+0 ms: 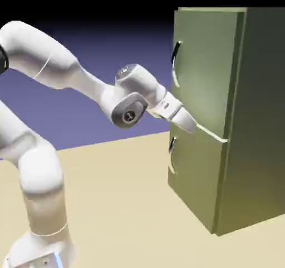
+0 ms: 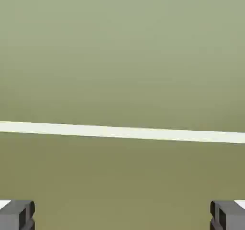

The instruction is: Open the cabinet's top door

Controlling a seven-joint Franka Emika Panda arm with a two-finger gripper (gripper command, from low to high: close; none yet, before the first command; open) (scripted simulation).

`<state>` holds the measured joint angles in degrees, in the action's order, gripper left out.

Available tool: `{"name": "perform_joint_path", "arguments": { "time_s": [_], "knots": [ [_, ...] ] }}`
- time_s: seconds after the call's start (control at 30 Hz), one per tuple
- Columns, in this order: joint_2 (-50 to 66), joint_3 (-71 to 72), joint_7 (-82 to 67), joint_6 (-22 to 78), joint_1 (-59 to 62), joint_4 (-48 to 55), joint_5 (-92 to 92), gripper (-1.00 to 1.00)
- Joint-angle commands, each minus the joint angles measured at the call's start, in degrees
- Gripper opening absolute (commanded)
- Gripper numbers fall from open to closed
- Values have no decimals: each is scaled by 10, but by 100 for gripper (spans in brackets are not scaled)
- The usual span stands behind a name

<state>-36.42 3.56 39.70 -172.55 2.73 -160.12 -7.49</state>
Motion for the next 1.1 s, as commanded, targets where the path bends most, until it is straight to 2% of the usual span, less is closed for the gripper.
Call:
{"name": "perform_joint_path", "arguments": {
  "time_s": [0.0, 1.07],
  "knots": [
    [-14, 13, -8, 5, 13, 3, -25, 100],
    [-461, 434, -276, 179, 415, 107, -822, 100]
  ]
}}
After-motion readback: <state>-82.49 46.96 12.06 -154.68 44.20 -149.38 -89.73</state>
